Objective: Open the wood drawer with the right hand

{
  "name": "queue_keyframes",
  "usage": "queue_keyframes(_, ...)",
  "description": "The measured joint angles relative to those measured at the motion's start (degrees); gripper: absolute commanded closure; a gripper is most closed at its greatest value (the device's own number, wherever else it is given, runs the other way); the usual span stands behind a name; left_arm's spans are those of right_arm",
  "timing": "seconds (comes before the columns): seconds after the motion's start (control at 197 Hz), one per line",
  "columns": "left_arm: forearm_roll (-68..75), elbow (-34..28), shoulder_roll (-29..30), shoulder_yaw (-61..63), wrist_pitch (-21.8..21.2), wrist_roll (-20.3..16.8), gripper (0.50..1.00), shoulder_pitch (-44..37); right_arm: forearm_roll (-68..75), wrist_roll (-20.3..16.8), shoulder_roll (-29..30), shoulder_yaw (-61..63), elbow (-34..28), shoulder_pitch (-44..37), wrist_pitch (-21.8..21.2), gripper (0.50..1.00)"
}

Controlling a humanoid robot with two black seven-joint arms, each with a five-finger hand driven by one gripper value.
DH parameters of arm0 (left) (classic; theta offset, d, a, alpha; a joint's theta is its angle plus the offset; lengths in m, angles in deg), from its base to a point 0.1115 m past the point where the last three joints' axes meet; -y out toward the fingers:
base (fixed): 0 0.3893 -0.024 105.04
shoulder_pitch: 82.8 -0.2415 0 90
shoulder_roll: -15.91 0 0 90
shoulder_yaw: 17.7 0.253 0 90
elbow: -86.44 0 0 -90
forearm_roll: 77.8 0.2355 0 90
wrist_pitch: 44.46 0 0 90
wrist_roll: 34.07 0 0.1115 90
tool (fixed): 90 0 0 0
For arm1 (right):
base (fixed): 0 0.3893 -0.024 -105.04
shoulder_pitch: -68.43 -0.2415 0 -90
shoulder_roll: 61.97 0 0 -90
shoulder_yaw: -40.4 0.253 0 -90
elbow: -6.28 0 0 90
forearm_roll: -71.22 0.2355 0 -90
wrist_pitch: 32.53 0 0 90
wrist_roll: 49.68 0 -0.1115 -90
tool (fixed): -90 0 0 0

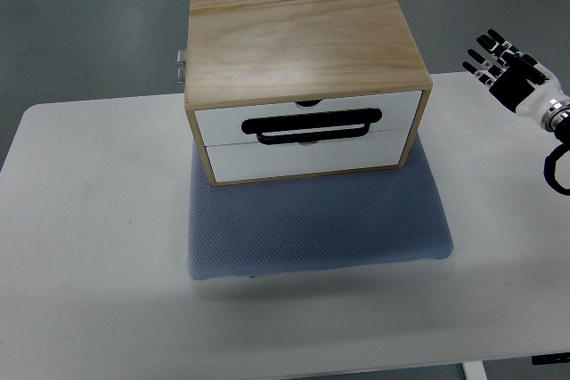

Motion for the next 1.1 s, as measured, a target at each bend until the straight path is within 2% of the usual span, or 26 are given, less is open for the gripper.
queue_keyframes(0.28,0.0,0.0,0.0,-0.1,0.0,0.0,0.500,0.0,-2.8,0.0,-6.4,0.1,0.0,-1.6,-1.1,0.556)
queue_keyframes(0.397,0.0,0.0,0.0,-0.1,0.0,0.0,0.500,0.0,-8.8,0.3,-8.4,0.0,0.0,-3.4,-1.6,0.556)
queue_keyframes(0.539,0.0,0.0,0.0,-0.1,0.0,0.0,0.500,0.0,-15.5,3.2,-11.4,-0.1,-1.8,-4.7,-3.3,0.556)
queue_keyframes(0.707,0.0,0.0,0.0,-0.1,0.0,0.0,0.500,0.0,-21.2,5.1,-18.5,-0.3,-10.1,-4.8,-8.0,0.556)
queue_keyframes(0.88,0.0,0.0,0.0,-0.1,0.0,0.0,0.500,0.0,-25.9,5.2,-25.2,-1.0,-19.9,-5.9,-8.5,0.556)
queue_keyframes(1.098,0.0,0.1,0.0,-0.1,0.0,0.0,0.500,0.0,-35.9,5.4,-29.6,-3.3,-29.9,-10.7,-8.5,0.556)
